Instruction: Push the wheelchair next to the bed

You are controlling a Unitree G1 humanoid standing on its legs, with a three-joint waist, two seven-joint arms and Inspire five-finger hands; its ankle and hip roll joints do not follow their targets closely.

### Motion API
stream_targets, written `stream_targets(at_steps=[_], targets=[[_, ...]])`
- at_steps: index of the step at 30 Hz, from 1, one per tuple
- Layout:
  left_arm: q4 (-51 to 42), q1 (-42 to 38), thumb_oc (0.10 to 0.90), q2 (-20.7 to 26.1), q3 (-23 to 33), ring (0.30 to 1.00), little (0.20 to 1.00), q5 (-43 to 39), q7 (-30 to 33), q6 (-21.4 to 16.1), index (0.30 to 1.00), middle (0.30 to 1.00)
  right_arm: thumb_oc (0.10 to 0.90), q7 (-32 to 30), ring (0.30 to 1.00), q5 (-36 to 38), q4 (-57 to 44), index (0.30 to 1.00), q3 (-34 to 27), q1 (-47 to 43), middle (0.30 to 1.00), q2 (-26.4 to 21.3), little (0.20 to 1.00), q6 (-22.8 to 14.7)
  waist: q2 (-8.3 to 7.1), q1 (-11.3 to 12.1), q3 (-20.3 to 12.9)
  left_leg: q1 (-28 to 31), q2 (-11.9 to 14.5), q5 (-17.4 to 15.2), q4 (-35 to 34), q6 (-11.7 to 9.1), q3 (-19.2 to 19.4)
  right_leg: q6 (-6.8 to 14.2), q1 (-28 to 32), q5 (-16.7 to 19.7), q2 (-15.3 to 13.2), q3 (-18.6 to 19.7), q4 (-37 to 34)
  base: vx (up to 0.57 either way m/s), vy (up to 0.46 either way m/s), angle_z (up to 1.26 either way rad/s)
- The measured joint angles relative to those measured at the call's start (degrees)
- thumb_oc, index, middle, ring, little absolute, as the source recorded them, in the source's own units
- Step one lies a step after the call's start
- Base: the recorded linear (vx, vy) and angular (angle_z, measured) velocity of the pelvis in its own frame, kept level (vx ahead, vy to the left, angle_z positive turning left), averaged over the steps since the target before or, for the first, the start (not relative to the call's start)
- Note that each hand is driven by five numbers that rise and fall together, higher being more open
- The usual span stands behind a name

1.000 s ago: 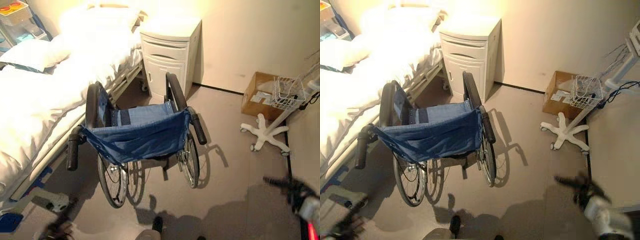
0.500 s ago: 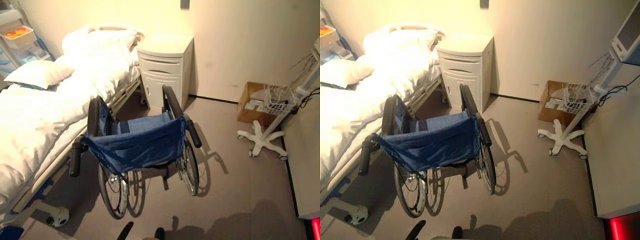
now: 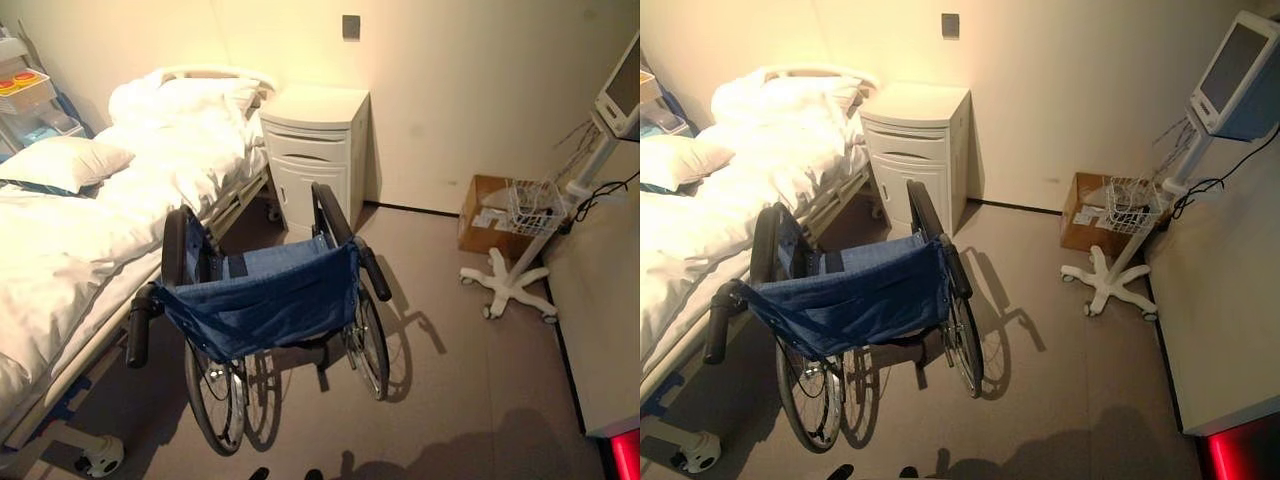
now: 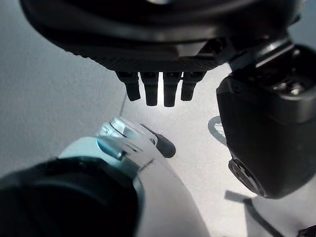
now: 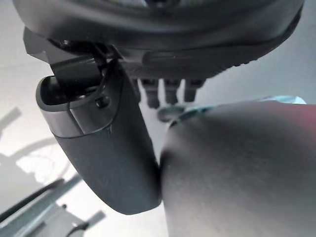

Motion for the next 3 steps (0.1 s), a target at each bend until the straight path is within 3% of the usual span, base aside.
stream_targets(at_steps=[3], targets=[[0.0,0.0,0.800,0.0,0.0,0.900,0.900,0.1,0.0,0.2,0.900,0.900,0.800,0.5,0.900,0.0,0.0,0.900,0.0,0.0,0.900,0.0,0.900,0.2,-0.06,0.0,-0.1,0.0,0.0,0.0,0.0,0.0,0.0,0.2,0.0,-0.1,0.0,0.1,0.0,0.00,0.000,0.00]])
